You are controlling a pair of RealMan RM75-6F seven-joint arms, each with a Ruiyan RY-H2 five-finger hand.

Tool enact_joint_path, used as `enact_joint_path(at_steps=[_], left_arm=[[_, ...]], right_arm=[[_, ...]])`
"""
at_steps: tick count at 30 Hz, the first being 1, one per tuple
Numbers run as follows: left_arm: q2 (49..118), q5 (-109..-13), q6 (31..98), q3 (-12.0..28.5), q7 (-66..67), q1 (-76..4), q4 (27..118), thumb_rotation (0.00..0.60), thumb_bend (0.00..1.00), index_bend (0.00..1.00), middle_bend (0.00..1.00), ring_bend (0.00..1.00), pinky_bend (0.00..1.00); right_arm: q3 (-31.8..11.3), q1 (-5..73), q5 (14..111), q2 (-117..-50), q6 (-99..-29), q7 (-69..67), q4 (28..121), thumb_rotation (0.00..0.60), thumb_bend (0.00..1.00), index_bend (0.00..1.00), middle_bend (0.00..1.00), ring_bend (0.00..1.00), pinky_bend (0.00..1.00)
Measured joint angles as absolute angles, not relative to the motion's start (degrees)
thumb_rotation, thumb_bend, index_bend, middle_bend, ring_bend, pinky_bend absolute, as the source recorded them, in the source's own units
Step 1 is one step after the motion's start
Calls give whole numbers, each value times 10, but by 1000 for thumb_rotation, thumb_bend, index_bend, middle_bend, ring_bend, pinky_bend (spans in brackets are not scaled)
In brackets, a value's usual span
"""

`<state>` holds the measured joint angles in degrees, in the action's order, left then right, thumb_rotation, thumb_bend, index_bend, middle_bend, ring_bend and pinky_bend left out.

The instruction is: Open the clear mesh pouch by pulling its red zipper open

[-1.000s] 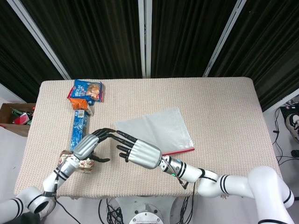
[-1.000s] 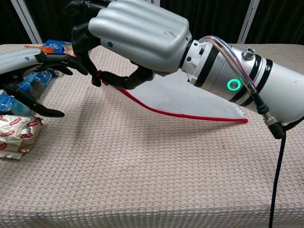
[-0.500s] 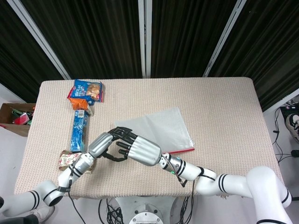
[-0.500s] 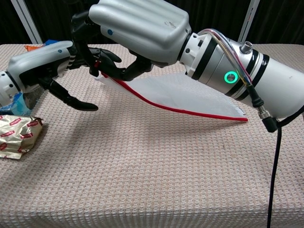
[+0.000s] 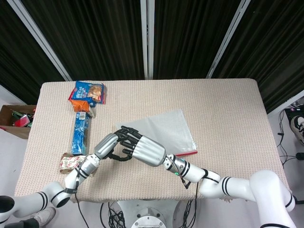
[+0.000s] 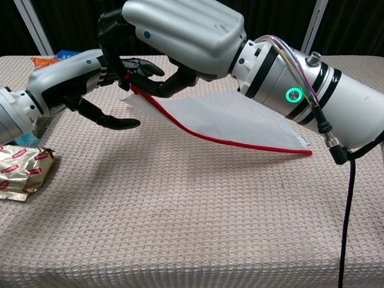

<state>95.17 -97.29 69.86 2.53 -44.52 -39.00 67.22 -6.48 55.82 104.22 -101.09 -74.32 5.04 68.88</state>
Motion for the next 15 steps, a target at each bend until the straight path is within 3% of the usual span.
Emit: enact_joint_path(at_steps=[15], left_arm=[[956,-965,700,12,-461,-399,670,600,282,527,183,99,158]], right_arm=[[-64,559,1044,-1019,-753,30,669,600,530,961,325,49,0]])
